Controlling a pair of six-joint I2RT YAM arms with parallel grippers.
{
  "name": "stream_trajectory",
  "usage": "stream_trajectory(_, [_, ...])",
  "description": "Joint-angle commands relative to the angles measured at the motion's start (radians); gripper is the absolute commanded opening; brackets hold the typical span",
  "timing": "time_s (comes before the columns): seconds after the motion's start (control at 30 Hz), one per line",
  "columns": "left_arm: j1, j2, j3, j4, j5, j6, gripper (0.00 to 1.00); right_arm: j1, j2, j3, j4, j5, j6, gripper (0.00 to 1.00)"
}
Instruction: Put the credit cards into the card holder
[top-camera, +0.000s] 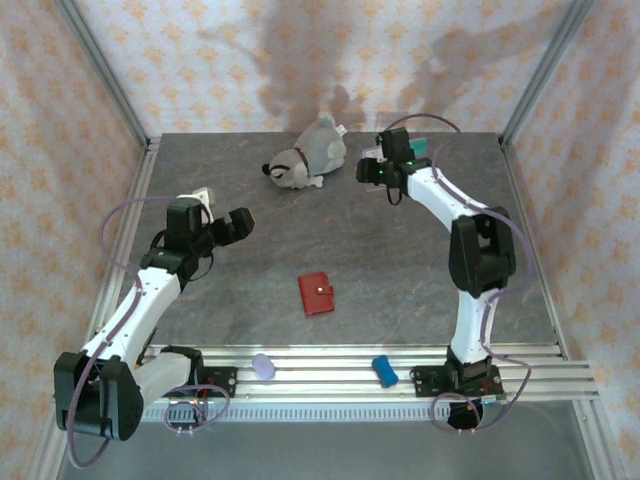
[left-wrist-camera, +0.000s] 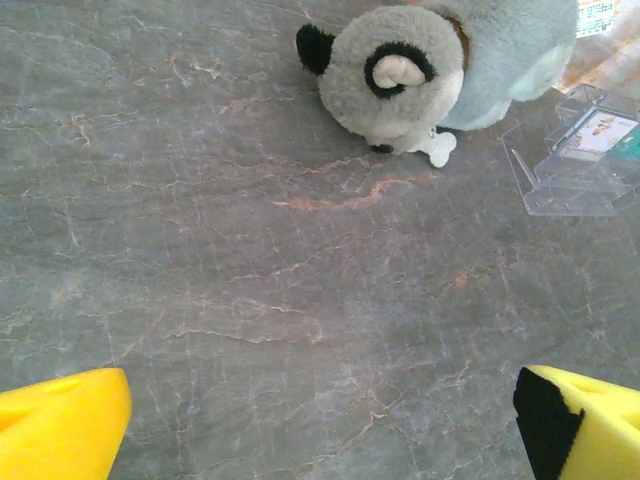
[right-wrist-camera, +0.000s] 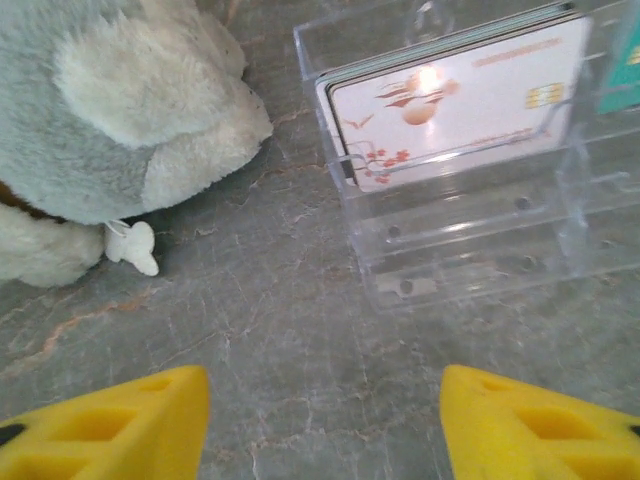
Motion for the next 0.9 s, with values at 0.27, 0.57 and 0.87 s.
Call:
stream_trajectory(0.27, [-0.007, -0.009, -0.023, -0.04, 0.02, -0.023, 0.99, 0.014, 0.301, 0.417, -0.24, 0.101, -0.122, 0.51])
stream_trajectory(0.57, [-0.007, -0.02, -0.022, -0.083, 0.016, -0.012, 0.99, 0.016, 0.383, 0.493, -0.307, 0.129, -0.151, 0.35])
stream_trajectory(0.87, [-0.007, -0.02, -0.018, -0.099, 0.021, -0.016, 0.99, 0.019, 0.429, 0.555, -0.356, 0.19, -0.238, 0.29])
